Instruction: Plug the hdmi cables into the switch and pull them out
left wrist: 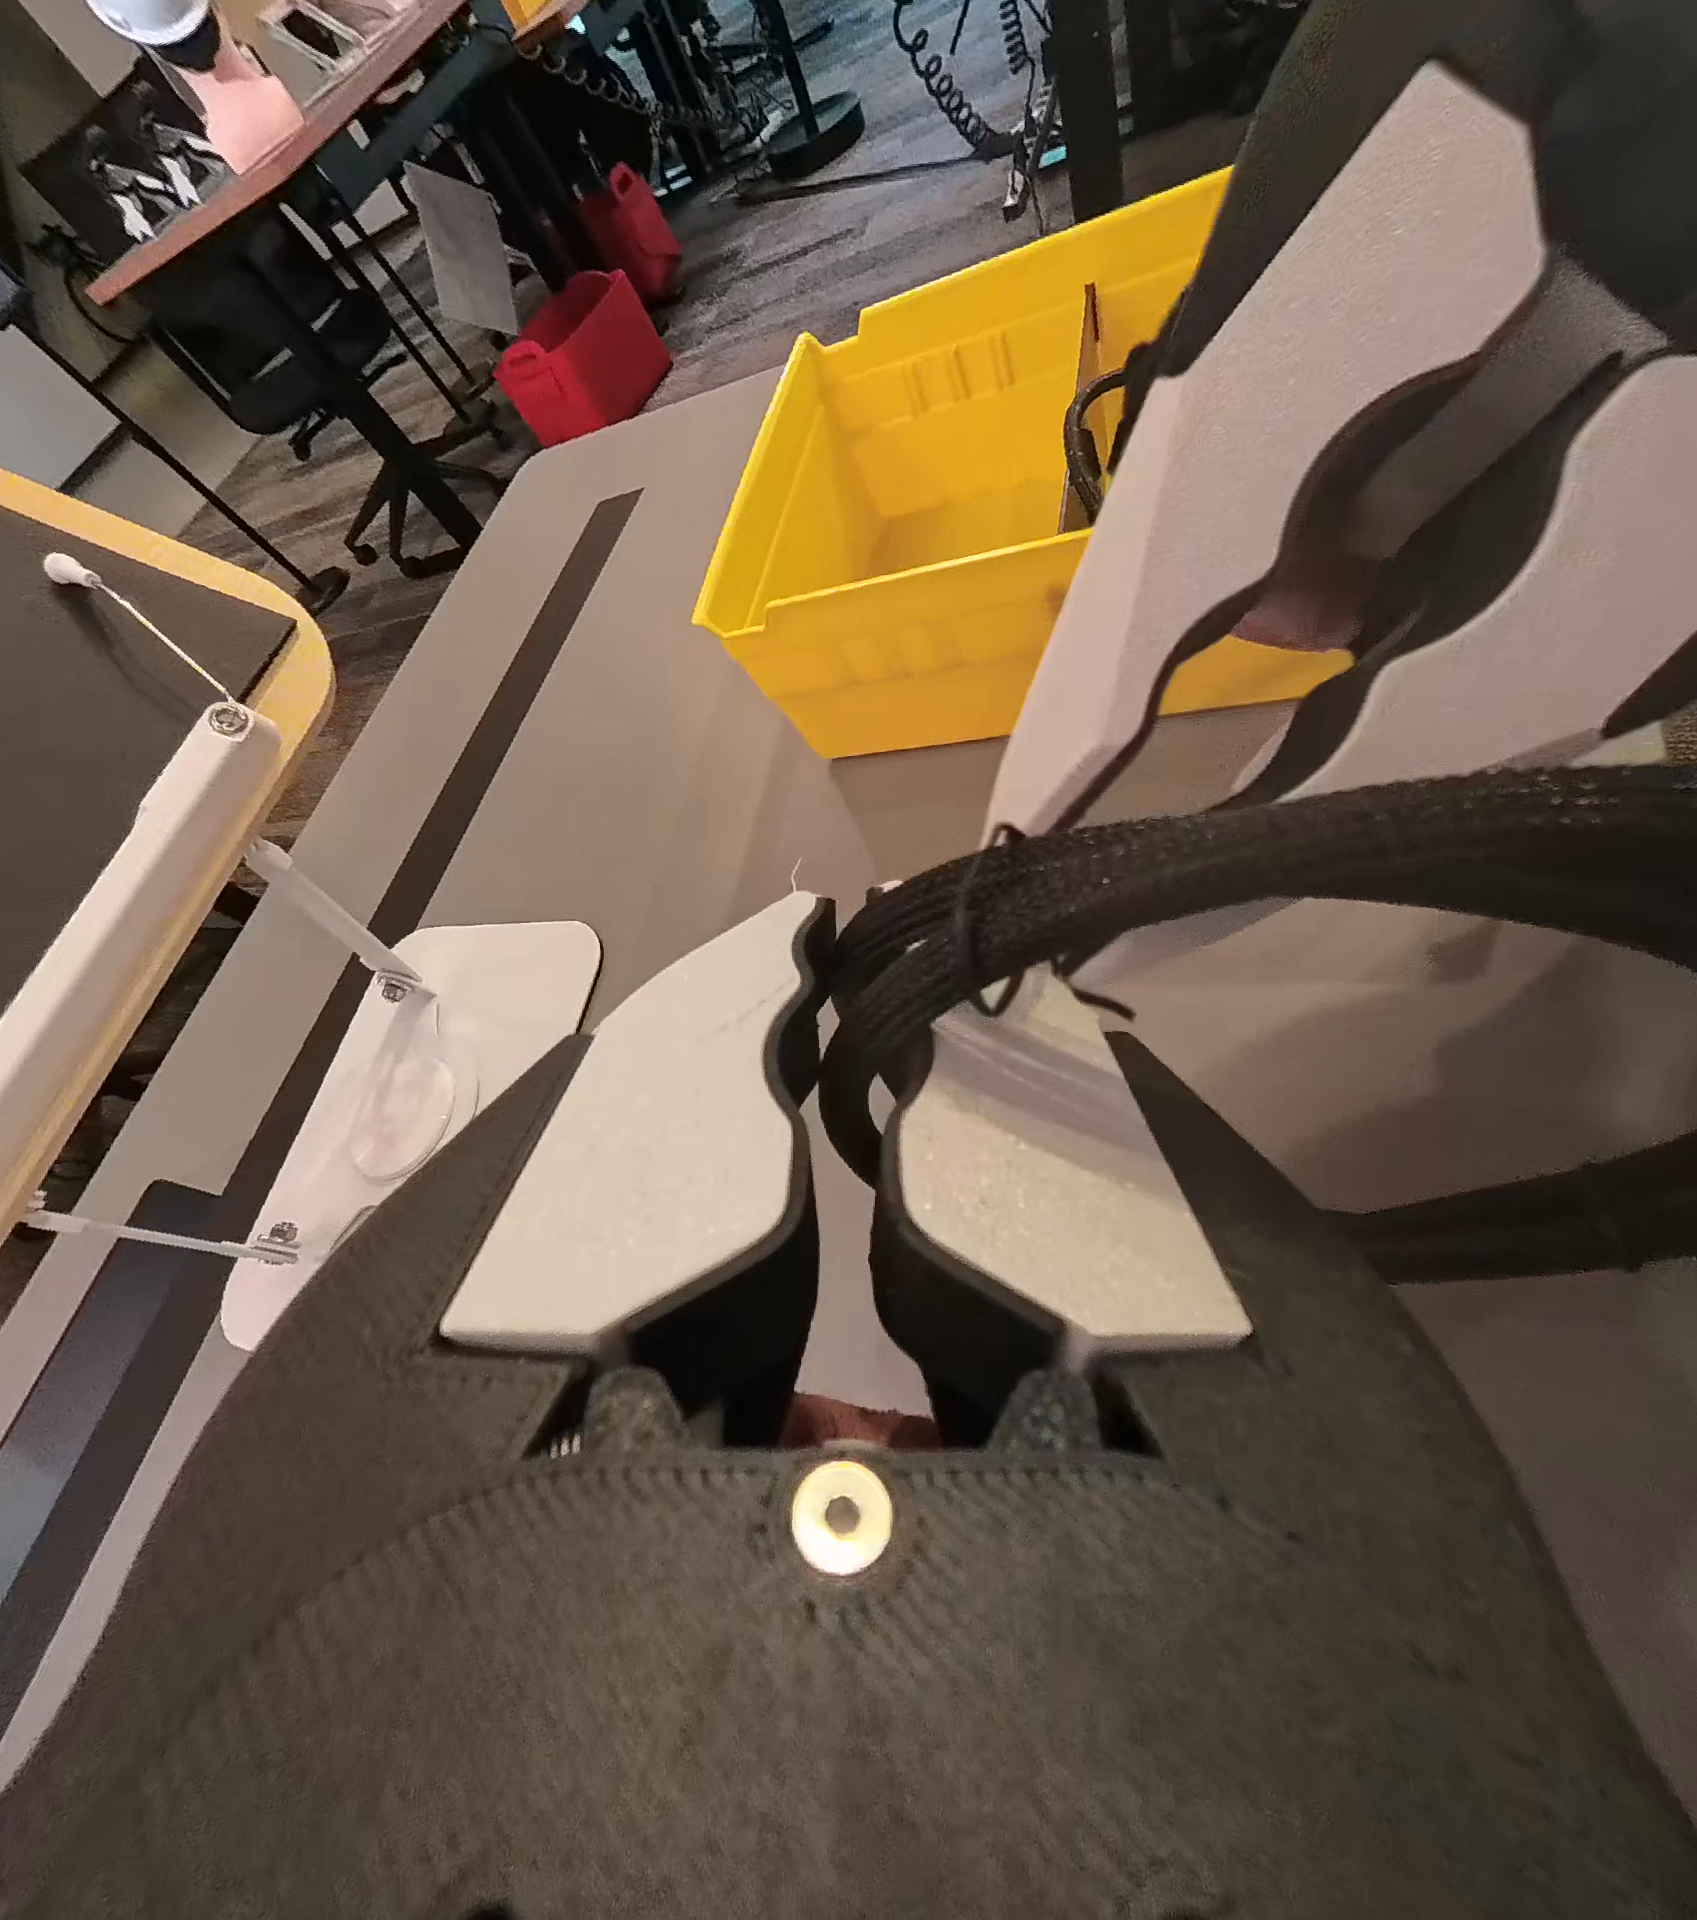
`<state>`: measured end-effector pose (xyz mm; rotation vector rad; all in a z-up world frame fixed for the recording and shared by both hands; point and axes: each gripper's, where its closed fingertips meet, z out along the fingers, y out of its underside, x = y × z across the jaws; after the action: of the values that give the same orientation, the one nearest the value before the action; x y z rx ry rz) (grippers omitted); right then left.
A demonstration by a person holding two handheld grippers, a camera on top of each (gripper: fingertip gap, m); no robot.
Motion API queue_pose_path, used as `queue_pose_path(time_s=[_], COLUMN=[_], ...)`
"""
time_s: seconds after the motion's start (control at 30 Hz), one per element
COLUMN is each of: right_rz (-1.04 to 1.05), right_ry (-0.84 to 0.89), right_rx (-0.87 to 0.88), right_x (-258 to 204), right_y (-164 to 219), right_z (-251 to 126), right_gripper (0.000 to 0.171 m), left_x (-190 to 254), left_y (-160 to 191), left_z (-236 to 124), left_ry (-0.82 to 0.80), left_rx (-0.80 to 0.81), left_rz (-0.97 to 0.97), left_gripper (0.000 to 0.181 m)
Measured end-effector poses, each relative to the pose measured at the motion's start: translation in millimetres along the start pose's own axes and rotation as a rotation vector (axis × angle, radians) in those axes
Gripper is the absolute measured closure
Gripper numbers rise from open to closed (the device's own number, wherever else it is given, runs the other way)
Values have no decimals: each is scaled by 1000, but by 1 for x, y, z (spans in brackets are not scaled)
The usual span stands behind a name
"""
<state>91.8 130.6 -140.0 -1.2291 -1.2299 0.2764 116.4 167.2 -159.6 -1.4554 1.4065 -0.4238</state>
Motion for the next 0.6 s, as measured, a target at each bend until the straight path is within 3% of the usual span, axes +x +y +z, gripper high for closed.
queue_pose_path(time_s=[0.27,0.4,0.6], right_rz=[520,349,-118], right_ry=[-201,-51,162], right_rx=[181,175,12], right_x=[2,5,-10], right_y=[-5,-9,-3], right_z=[-10,-13,-2], right_gripper=[148,145,130], left_x=[-4,-6,-6], left_y=[-2,-2,-4], left_z=[-1,0,2], left_ry=[-19,-39,-44], left_rx=[0,-2,4], left_rz=[19,17,-26], left_gripper=[177,177,177])
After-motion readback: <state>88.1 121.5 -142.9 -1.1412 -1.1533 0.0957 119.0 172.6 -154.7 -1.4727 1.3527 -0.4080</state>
